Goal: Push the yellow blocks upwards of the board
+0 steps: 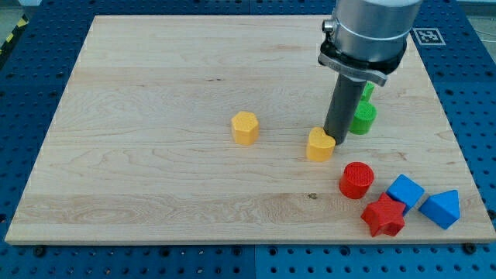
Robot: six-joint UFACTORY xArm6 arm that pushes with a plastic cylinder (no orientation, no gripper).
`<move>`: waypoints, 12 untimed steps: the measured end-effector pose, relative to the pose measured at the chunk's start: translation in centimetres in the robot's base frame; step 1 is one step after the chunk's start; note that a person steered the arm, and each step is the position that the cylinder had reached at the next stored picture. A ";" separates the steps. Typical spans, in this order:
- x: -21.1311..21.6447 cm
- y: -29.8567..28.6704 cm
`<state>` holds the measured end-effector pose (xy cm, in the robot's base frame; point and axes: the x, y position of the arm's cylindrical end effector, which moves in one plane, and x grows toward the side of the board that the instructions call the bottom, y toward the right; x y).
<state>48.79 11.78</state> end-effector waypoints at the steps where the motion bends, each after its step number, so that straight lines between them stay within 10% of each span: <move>1: 1.7 0.0; 7: 6.4 -11.6; 12: 1.2 -14.4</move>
